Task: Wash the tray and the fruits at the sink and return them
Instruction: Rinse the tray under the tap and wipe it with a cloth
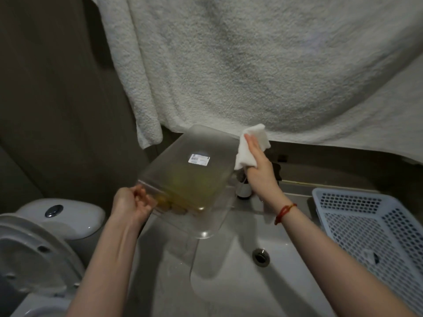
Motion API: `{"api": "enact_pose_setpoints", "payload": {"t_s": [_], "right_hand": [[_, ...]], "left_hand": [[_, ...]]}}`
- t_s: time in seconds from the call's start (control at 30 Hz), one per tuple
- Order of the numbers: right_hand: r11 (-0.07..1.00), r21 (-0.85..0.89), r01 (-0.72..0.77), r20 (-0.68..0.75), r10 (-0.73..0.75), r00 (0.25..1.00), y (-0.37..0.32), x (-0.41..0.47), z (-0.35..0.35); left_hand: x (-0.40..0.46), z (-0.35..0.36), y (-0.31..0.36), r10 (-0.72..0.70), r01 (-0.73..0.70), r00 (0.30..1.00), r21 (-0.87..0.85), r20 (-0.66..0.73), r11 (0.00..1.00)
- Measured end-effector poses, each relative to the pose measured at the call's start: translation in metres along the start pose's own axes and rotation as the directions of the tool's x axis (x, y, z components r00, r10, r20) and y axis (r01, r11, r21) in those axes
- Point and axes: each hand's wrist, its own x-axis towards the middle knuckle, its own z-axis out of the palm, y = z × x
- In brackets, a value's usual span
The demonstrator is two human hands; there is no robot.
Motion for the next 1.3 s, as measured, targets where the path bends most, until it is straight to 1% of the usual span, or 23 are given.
{"api": "enact_pose_setpoints", "payload": {"t_s": [0.07, 0.1, 0.13, 0.17, 0.2, 0.27, 0.33, 0.37, 0.43, 0.53, 0.6, 0.67, 0.7, 0.77, 0.83, 0.87, 0.9, 0.93, 0.97, 1.03, 1.1, 1.23, 1.3], "right_hand": [[0.996, -0.002, -0.084, -0.025, 0.084, 0.996, 0.000, 0.005, -0.001], [0.995, -0.026, -0.101, -0.042, 0.100, 0.994, -0.001, 0.001, 0.001], [0.995, -0.065, -0.077, -0.060, 0.073, 0.996, -0.004, -0.010, 0.006], [0.994, -0.107, 0.007, -0.053, -0.012, 0.999, -0.007, -0.025, 0.014], [0.981, -0.145, 0.127, 0.004, -0.128, 0.992, -0.010, -0.044, 0.024], [0.916, -0.204, 0.344, 0.216, -0.301, 0.929, -0.013, -0.083, 0.039], [0.837, -0.239, 0.492, 0.352, -0.398, 0.847, -0.011, -0.095, 0.036], [0.831, -0.245, 0.500, 0.373, -0.395, 0.840, -0.011, -0.090, 0.030], [0.877, -0.244, 0.413, 0.343, -0.321, 0.883, -0.014, -0.071, 0.017], [0.946, -0.223, 0.236, 0.153, -0.205, 0.967, -0.011, -0.036, 0.003], [0.976, -0.189, 0.105, 0.032, -0.100, 0.994, -0.005, -0.017, -0.004], [0.993, -0.113, -0.019, -0.076, 0.010, 0.997, 0.000, -0.002, -0.014], [0.994, -0.074, -0.084, -0.091, 0.077, 0.993, 0.002, 0.003, -0.020], [0.981, -0.031, -0.189, -0.025, 0.189, 0.982, 0.005, 0.007, -0.030], [0.958, 0.026, -0.286, 0.039, 0.284, 0.958, 0.005, 0.004, -0.039], [0.934, 0.081, -0.347, 0.056, 0.343, 0.938, 0.005, 0.002, -0.042], [0.895, 0.153, -0.419, 0.078, 0.412, 0.908, 0.004, 0.002, -0.046], [0.844, 0.221, -0.489, 0.102, 0.479, 0.872, 0.002, 0.001, -0.048], [0.795, 0.265, -0.545, 0.112, 0.536, 0.836, 0.000, 0.002, -0.050], [0.740, 0.305, -0.599, 0.084, 0.606, 0.791, -0.004, 0.004, -0.055], [0.735, 0.356, -0.577, 0.033, 0.607, 0.794, -0.009, 0.006, -0.059], [0.723, 0.517, -0.459, -0.028, 0.550, 0.834, -0.018, 0.005, -0.066], [0.711, 0.593, -0.378, -0.071, 0.514, 0.855, -0.022, 0.003, -0.067]], "left_hand": [[0.004, -0.003, -0.004, -0.015, 0.014, 1.000, -0.013, -0.014, 1.000], [0.007, -0.004, -0.006, -0.022, 0.021, 1.000, -0.024, -0.021, 0.999], [0.008, -0.003, -0.009, -0.027, 0.026, 0.999, -0.036, -0.024, 0.999], [0.009, -0.002, -0.011, -0.026, 0.025, 0.999, -0.049, -0.023, 0.998], [0.010, -0.001, -0.011, -0.023, 0.021, 1.000, -0.065, -0.022, 0.998], [0.014, -0.003, -0.010, -0.010, 0.008, 1.000, -0.081, -0.025, 0.997], [0.018, -0.008, -0.007, -0.012, 0.011, 1.000, -0.073, -0.011, 0.997], [0.019, -0.010, -0.007, -0.022, 0.021, 1.000, -0.065, -0.003, 0.998], [0.018, -0.015, -0.008, -0.037, 0.038, 0.999, -0.046, 0.014, 0.998], [0.010, -0.015, -0.014, -0.069, 0.071, 0.997, -0.033, 0.043, 0.997], [0.007, -0.013, -0.017, -0.078, 0.080, 0.996, -0.040, 0.047, 0.996], [0.007, -0.012, -0.018, -0.055, 0.056, 0.997, -0.017, 0.047, 0.998], [0.006, -0.011, -0.018, -0.025, 0.025, 0.999, 0.008, 0.040, 1.000], [0.004, -0.008, -0.017, 0.060, -0.063, 0.997, 0.060, 0.053, 0.996], [-0.002, -0.002, -0.012, 0.182, -0.194, 0.975, 0.082, 0.127, 0.978], [-0.007, 0.002, -0.008, 0.268, -0.289, 0.946, 0.101, 0.185, 0.952], [-0.014, 0.006, -0.005, 0.368, -0.411, 0.895, 0.143, 0.253, 0.901], [-0.020, 0.011, -0.002, 0.469, -0.545, 0.819, 0.197, 0.330, 0.815], [-0.027, 0.016, 0.001, 0.549, -0.670, 0.724, 0.237, 0.417, 0.704], [-0.040, 0.027, 0.005, 0.606, -0.824, 0.550, 0.258, 0.575, 0.504], [-0.050, 0.035, 0.007, 0.614, -0.891, 0.439, 0.231, 0.656, 0.390], [-0.066, 0.040, 0.008, 0.608, -0.956, 0.282, 0.169, 0.742, 0.238], [-0.074, 0.040, 0.007, 0.593, -0.983, 0.182, 0.161, 0.784, 0.088]]}}
